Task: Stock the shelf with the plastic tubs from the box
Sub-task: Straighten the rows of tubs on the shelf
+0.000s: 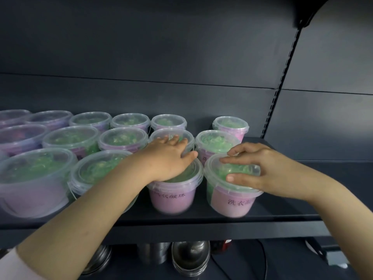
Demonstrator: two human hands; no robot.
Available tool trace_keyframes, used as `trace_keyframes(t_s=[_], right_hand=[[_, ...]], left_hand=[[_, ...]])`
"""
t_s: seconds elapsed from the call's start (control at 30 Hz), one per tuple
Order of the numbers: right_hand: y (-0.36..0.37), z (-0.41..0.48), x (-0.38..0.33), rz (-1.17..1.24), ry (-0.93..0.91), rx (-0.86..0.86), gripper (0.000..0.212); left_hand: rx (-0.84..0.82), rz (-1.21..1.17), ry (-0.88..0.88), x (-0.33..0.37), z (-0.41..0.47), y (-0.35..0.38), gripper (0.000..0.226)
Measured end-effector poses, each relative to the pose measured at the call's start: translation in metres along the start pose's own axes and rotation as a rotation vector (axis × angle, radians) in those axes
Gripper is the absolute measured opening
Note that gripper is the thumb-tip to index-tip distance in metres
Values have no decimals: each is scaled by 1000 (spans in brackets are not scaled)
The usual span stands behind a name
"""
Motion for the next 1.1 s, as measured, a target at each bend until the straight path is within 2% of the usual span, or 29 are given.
trace_keyframes(t_s=[0.17,0.3,0.4,0.47,0.63,0.83,1.1], right_hand=[[2,0,-4,12,13,34,70],[-18,14,-11,103,13,31,50],[-39,52,-1,88,102,95,43],[-45,85,14,35,183,83,46],[-32,145,48,-37,345,-67,58],[-20,162,34,-6,270,-148,55],[-1,185,0,-175,184,-168,60]], left_hand=[[2,-4,0,0,0,0,71],[-1,-9,1,1,-1,-1,71],[-8,-22,-4,3,-5,-2,70],[-14,-23,-5,4,-6,-2,70],[-34,-26,-2,4,-6,-5,69],[-41,-30,-15,3,-5,-4,69],[-33,-14,-21,5,-5,-4,69]])
Point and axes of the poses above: each hand's wrist, its own z-axis towards the middle knuckle, its own y-axis out of the palm, x = y × z, the point moved 1 cm from there along z, towards the middle knuckle, and after that the axes turned 14 degrees about y, right-handed, at the moved point
